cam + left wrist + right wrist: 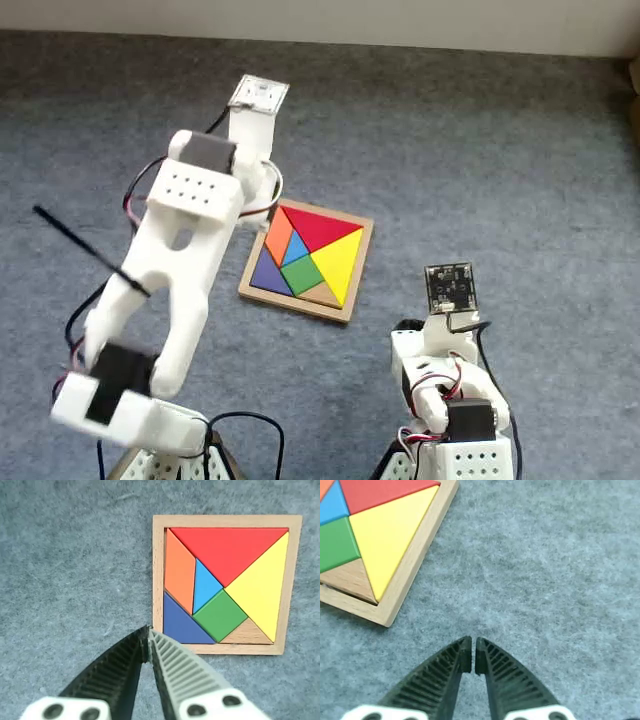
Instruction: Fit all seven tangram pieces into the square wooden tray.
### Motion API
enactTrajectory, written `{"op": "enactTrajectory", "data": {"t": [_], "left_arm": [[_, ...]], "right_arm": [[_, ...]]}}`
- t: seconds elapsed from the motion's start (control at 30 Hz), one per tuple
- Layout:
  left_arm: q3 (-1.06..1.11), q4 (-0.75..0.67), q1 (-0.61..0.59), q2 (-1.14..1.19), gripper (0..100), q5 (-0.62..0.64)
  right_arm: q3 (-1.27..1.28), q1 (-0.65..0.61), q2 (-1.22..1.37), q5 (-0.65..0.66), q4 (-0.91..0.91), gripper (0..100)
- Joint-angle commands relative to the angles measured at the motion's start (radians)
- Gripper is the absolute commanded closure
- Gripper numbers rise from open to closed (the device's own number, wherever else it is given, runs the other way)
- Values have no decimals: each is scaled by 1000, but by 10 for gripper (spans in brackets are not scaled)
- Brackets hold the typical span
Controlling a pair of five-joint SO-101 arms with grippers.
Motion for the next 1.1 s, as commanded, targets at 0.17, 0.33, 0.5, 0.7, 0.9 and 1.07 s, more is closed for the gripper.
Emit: {"op": "enactTrajectory", "data": {"t": [0.17,0.33,0.5,0.7,0.9,1.07], "left_arm": [[424,-278,25,-449,995,2],[628,-384,25,-705,994,0],[773,-404,-10,-903,992,-58],[892,-404,-116,-1035,990,-60],[1036,-404,-185,-1138,989,-61],[1196,-405,-257,-1260,989,-63]], "right_arm": [[107,5,-12,-5,-4,969],[107,5,-12,-5,-4,969],[107,7,-12,-5,-4,969],[107,10,-12,0,84,969],[107,10,-12,0,116,969],[107,10,-12,0,116,969]]}}
